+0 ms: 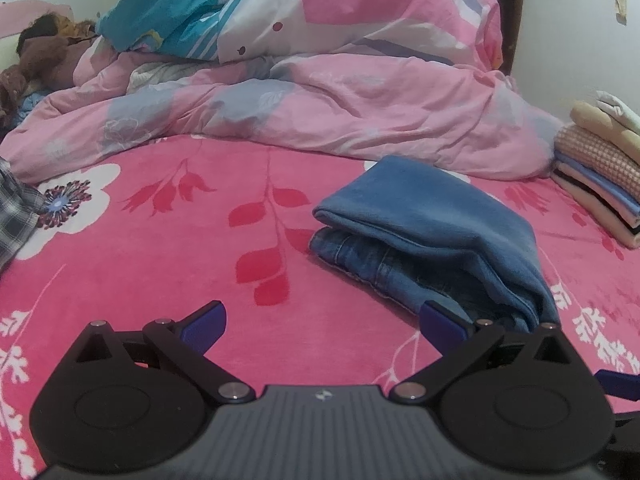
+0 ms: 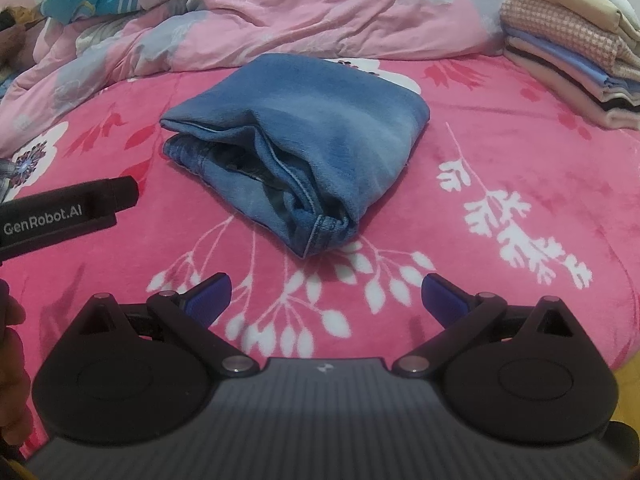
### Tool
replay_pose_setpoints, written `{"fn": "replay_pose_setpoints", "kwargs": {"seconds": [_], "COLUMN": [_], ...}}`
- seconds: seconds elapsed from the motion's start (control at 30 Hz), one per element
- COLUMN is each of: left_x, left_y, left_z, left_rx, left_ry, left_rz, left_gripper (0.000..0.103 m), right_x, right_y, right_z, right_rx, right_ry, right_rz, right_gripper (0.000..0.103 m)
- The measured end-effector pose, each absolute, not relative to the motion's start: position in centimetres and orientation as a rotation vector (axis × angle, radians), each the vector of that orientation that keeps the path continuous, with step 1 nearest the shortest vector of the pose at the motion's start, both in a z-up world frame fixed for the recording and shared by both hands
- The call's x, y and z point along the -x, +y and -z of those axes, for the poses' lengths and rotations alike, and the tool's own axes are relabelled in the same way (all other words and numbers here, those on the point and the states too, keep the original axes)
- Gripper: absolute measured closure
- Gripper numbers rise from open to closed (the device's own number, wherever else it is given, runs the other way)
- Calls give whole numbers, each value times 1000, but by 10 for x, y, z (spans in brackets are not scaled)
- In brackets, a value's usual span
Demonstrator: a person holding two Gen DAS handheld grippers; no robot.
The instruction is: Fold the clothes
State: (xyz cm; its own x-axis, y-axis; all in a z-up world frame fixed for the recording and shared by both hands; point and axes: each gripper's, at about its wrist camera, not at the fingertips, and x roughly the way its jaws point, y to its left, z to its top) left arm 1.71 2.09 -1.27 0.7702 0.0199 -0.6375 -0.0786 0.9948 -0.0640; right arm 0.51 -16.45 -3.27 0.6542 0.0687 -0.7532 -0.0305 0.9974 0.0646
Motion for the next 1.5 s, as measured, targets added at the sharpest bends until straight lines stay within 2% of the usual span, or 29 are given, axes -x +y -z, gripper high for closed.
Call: {"fn": "replay_pose_setpoints", "kwargs": {"seconds": [0.47, 0.63, 0.93, 1.13, 1.17, 1.23, 1.27, 1.33, 1.5], "left_x": [-50, -66, -92, -106, -109, -113, -114, -116, -115], "left_y": [15, 1, -30, -41, -41, -42, -41, -41, -41], "left_z": [18, 18, 25, 35, 37, 41, 43, 45, 46], "left_rx": [195, 205, 164, 162, 162, 160, 159, 152, 132], "left_ry": [623, 587, 573, 617, 629, 645, 647, 645, 640], "left_rz": [41, 90, 140, 161, 155, 142, 135, 123, 106], "left_gripper": [0, 0, 1, 14, 17, 23, 26, 31, 43], "right_x": [-23, -63, -188, -256, -262, -268, -268, -263, -251], "right_y": [-211, -241, -279, -270, -268, -264, -262, -259, -259], "right_z": [36, 12, 4, 39, 46, 57, 62, 67, 64], "right_rx": [-69, -12, -107, -166, -180, -215, -232, -250, -267], "right_ry": [765, 655, 594, 700, 730, 781, 803, 816, 804], "right_rz": [-123, -150, -318, -420, -439, -482, -507, -547, -589], "right_gripper": [1, 1, 1, 2, 4, 14, 24, 31, 63]}}
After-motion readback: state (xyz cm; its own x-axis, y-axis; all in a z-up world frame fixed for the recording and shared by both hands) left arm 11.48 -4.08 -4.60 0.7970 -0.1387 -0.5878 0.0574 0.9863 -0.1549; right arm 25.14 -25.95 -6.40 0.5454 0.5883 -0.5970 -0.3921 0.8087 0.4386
